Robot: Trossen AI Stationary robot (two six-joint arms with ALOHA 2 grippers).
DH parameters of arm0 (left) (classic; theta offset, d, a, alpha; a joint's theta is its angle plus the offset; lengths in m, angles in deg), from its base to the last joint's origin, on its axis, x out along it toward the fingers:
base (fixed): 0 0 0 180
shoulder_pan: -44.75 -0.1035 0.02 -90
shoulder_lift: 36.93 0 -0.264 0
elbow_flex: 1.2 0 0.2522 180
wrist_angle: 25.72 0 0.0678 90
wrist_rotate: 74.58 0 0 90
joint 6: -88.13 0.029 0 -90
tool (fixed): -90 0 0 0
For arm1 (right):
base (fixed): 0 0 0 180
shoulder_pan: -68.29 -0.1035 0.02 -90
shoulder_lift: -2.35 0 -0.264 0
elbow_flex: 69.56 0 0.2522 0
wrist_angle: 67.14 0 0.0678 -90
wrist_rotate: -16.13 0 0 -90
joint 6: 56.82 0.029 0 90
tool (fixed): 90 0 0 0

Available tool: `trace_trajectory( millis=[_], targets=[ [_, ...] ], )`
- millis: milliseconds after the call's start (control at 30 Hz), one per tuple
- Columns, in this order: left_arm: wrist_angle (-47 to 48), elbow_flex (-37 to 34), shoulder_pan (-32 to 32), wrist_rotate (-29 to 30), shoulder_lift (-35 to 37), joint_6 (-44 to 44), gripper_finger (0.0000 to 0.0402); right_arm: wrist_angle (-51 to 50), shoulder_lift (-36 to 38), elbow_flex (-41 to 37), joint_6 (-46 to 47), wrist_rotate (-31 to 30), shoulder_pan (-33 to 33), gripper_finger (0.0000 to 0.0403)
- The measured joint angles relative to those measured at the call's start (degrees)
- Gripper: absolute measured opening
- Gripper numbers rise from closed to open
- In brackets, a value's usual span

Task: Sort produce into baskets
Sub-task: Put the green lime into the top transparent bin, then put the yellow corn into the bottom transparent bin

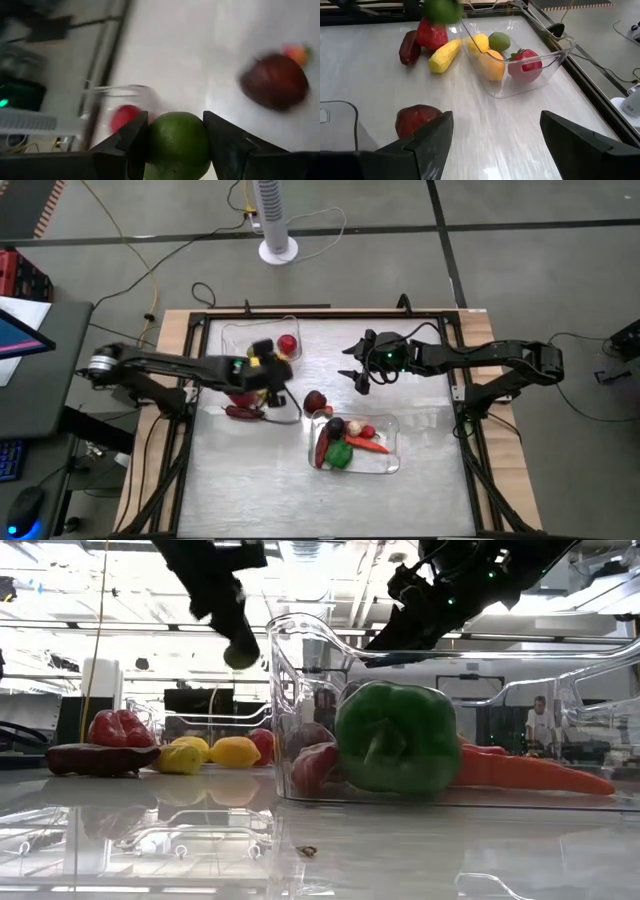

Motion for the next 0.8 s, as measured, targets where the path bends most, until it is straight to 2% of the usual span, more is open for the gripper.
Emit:
trace_trajectory(
  millis=[100,200,367,533,700,733,800],
  targets=[
    [0.03,-1.41,-1.89,5.93,4.33,-2.71,0.0163,0.29,0.00,0.00,0.04,0.00,0.00,0.0325],
    [0.70,-4.08,-5.33,10.24,6.72,-2.64,0.0192,0.42,0.00,0.00,0.43,0.00,-0.04,0.0325],
    [3.12,-5.59,-10.66,8.34,6.49,-2.36,0.0261,0.44,0.00,0.00,0.68,0.00,-0.39,0.0325],
    [3.90,-4.91,-9.71,-1.03,6.60,-1.25,0.0293,0.59,0.00,0.00,0.00,0.00,-0.38,0.0325],
    [9.68,-4.50,-5.15,-21.95,5.85,0.59,0.0287,0.43,0.00,0.00,-0.44,0.00,-0.24,0.0325],
    [10.22,-4.50,-3.77,-24.53,5.16,0.59,0.0284,0.43,0.00,0.00,-0.65,0.00,-0.19,0.0325],
    [10.89,-4.50,-0.85,-24.99,3.51,-0.57,0.0277,0.46,0.00,0.00,-0.83,0.00,0.08,0.0325]
  ],
)
